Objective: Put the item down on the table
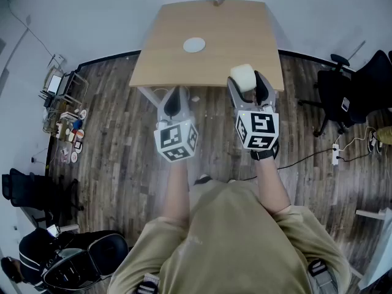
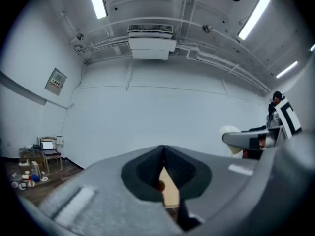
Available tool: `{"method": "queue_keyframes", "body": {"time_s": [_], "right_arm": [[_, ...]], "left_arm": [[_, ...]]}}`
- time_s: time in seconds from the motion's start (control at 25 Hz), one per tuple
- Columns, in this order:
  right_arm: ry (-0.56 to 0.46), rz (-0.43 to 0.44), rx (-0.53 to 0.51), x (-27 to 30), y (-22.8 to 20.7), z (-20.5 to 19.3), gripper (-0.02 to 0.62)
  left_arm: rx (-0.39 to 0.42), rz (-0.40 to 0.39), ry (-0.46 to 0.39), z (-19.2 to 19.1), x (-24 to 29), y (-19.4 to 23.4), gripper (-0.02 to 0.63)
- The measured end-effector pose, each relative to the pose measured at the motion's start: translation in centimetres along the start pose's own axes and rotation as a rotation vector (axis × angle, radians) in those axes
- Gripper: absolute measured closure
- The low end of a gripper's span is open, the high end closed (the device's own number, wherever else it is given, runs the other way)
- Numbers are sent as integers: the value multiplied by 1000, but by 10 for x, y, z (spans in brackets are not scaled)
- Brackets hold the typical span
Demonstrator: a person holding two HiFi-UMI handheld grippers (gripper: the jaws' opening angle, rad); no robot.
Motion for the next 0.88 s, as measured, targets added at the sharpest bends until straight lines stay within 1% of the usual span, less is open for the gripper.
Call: {"method": "queue_keyframes", "body": {"time_s": [0.16,0.32,0.52,0.56,0.68,0.72,0.8,0.88], "right_arm": [[16,-8,-20,-3,-24,-4,279],[15,-49,-1,-2,-22,-7,279],[28,-63,15,-4,-32,-13,279],[29,-69,21,-5,-36,-13,279],[32,-79,31,-5,-47,-12,279],[30,-80,30,-6,-50,-12,279],[19,-77,16,-8,-50,-10,279],[5,-67,-11,-8,-48,-8,279]], "left_arm": [[-23,-10,7,-9,11,-22,603],[-40,-19,22,-13,12,-14,604],[-50,-5,38,-18,15,-15,603],[-45,-7,43,-19,16,-18,604],[8,-27,74,-21,22,-30,603],[15,-34,78,-22,23,-33,604],[10,-40,72,-22,24,-36,603],[32,-35,56,-20,25,-37,603]]}}
Point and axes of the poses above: the fingertips, and each gripper's own axes: x forward along the fingers, y to its left, z out of its top, the point moved 6 cm from there along -x, backward along the fingers, and after that the axes turned 1 degree about -z, right-handed, at the moved point
